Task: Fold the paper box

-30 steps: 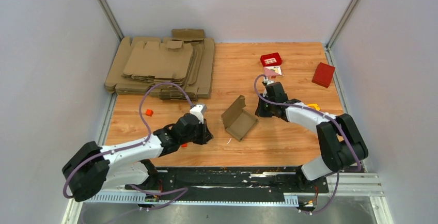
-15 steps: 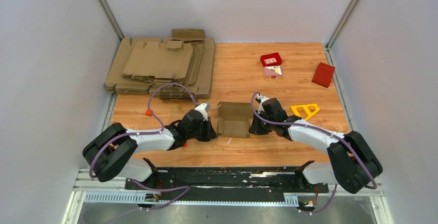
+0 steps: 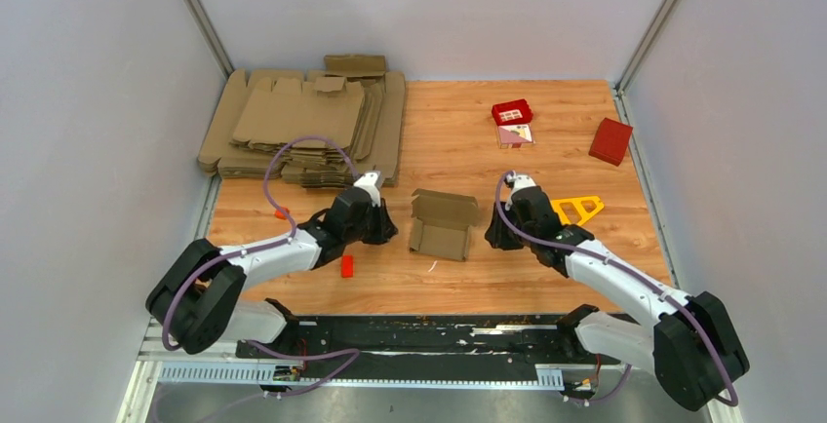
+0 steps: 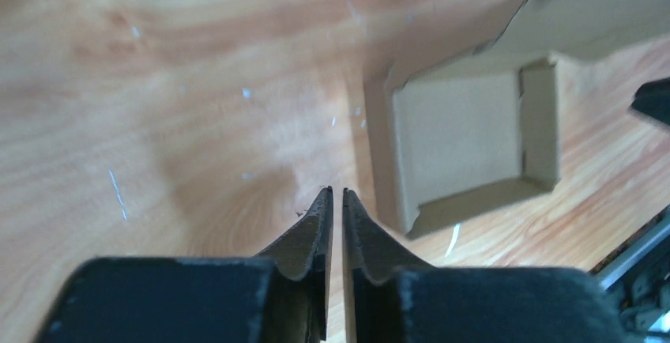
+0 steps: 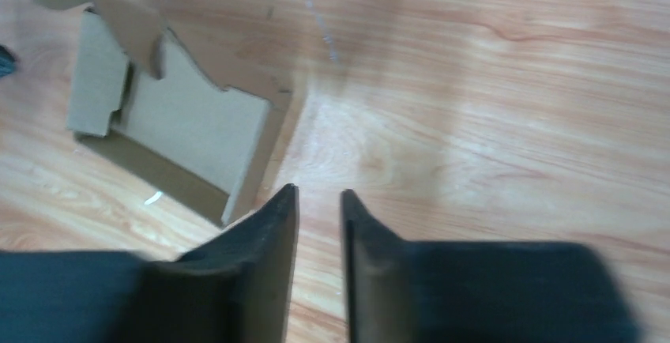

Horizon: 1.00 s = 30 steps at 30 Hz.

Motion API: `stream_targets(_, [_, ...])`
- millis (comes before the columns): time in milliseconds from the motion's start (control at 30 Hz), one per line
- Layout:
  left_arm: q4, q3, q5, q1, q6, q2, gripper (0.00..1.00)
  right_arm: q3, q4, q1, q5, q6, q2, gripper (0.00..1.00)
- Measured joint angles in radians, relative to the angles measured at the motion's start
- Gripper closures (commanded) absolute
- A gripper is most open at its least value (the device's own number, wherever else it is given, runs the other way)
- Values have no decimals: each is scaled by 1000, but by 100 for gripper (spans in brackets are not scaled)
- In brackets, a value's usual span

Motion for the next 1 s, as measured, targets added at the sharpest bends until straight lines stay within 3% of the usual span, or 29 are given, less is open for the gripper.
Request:
stream_targets(133, [-21, 80, -15, 10, 87, -5, 65, 19, -27, -6, 66, -3, 2, 39])
stream_targets(333, [-17, 136, 16, 10, 195, -10, 61, 26, 30, -7, 80, -54, -77, 35])
stream_targets(500, [-40, 193, 27, 10, 248, 15, 64, 33, 127, -7, 32, -80, -67, 45])
stream_targets(733, [-40, 274, 61, 10, 270, 109, 66, 115, 135, -6, -21, -87, 108, 62])
stream_targets(900, [-61, 303, 59, 10, 269, 158, 68, 127, 139, 5, -31, -77, 135, 74])
stream_targets(1000, [-66, 303, 59, 10, 266, 164, 74, 132, 138, 12, -31, -70, 139, 84])
